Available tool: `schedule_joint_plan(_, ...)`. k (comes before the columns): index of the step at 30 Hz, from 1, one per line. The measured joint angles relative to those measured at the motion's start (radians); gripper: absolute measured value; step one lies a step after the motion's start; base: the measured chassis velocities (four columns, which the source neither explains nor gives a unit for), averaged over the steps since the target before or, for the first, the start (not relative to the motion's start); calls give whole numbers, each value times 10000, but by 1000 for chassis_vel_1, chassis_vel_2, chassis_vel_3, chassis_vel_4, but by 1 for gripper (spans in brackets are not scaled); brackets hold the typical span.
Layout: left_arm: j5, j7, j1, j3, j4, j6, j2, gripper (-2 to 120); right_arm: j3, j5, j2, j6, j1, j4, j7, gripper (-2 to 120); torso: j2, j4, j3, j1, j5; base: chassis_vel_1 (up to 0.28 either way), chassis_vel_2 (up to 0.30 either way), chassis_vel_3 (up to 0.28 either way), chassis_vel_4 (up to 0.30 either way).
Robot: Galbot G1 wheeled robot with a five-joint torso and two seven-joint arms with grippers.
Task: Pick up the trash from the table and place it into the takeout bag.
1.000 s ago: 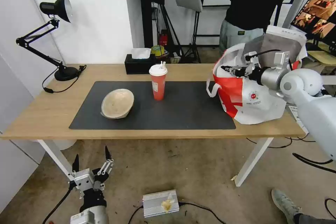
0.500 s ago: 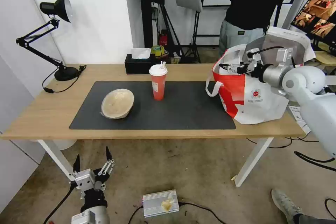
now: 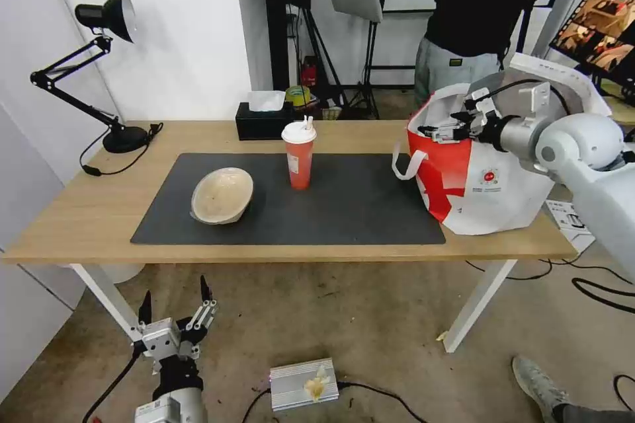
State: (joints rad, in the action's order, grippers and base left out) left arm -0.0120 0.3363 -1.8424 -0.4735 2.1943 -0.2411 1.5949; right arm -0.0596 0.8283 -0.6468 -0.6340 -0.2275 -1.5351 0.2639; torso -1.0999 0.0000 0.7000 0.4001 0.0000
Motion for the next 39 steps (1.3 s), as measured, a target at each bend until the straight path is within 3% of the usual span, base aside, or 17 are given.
schedule_joint_plan(8, 3, 0, -11, -3, 45, -6, 2, 100, -114, -62, 72, 6, 237, -102, -104, 100, 0, -1, 0, 0, 0, 0, 0, 0, 0)
schedule_joint_plan(22, 19, 0, -134, -114, 220, -12, 1, 100, 907, 223, 80, 937, -307, -516, -774, 100, 0, 0, 1, -1, 0, 0, 0, 0, 0)
schedule_joint_plan(39, 42, -12, -182, -186, 344, -46, -3, 100, 3114, 1784, -4, 3644, -2664, -3708, -3662, 100, -1, 0, 0, -1, -2, 0, 0, 0, 0)
